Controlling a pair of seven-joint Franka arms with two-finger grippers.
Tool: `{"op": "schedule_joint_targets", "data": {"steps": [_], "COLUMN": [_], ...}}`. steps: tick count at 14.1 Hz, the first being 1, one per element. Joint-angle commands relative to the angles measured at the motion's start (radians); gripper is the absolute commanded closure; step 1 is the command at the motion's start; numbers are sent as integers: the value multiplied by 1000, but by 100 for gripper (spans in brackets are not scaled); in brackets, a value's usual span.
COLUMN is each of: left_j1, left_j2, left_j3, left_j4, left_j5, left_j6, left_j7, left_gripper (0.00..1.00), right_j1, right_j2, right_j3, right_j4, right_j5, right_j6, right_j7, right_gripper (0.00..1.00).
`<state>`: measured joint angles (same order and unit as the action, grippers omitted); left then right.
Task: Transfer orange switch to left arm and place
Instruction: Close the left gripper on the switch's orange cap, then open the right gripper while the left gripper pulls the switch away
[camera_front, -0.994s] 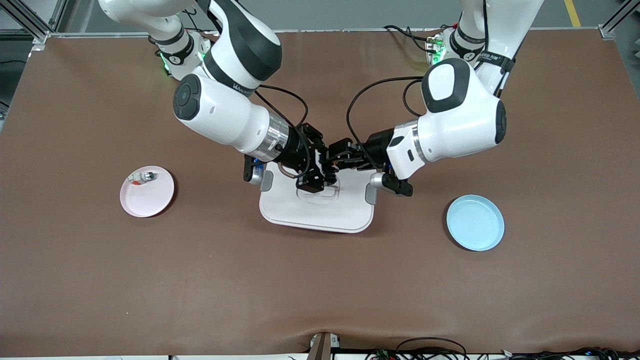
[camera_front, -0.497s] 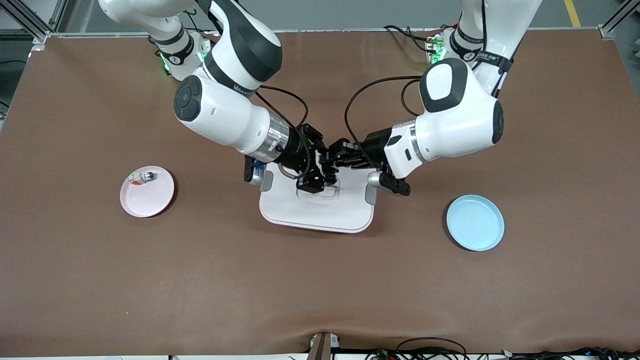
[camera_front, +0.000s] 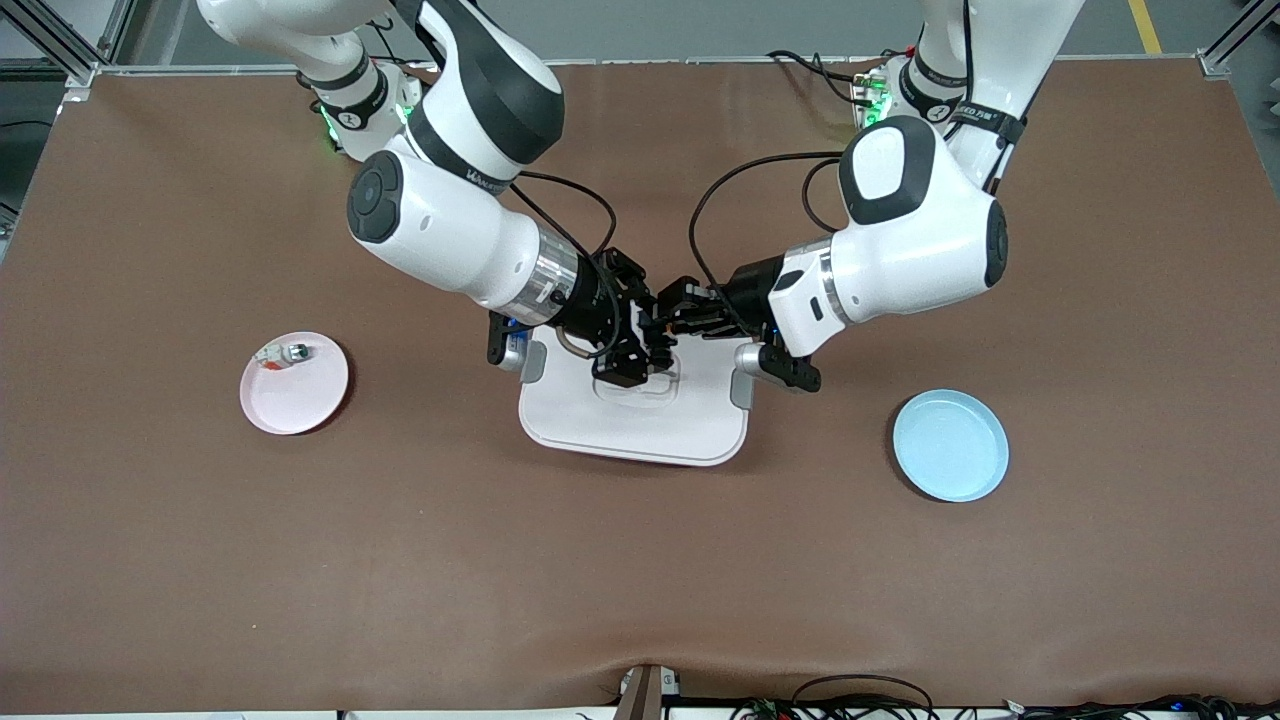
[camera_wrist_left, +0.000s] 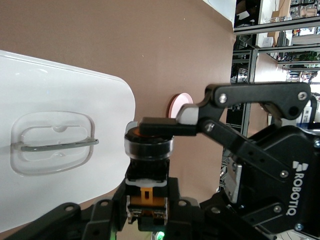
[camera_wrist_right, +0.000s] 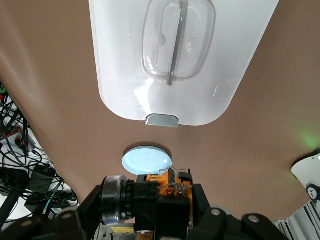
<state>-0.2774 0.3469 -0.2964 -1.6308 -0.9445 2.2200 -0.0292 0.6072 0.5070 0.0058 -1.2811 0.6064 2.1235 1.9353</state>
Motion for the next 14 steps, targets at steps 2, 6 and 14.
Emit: {"op": "schedule_joint_targets", "data": {"steps": [2, 6, 14], "left_j1": [-6, 10, 160], "left_j2": [-5, -11, -23], "left_j3": [0, 2, 3], "left_j4": [2, 2, 0], "left_j5": [1, 70, 423], "left_j6": [33, 33, -95], "left_j7": [44, 74, 179], "left_gripper": [100, 100, 100], "right_j1": [0, -15, -130], "right_j2": [22, 21, 10], "right_j3": [-7, -7, -17], "right_j4": [39, 39, 39], "right_j5": [15, 13, 3], "right_j6": [-4, -22, -301], "right_j7": [8, -61, -539], "right_gripper": [0, 0, 0]}}
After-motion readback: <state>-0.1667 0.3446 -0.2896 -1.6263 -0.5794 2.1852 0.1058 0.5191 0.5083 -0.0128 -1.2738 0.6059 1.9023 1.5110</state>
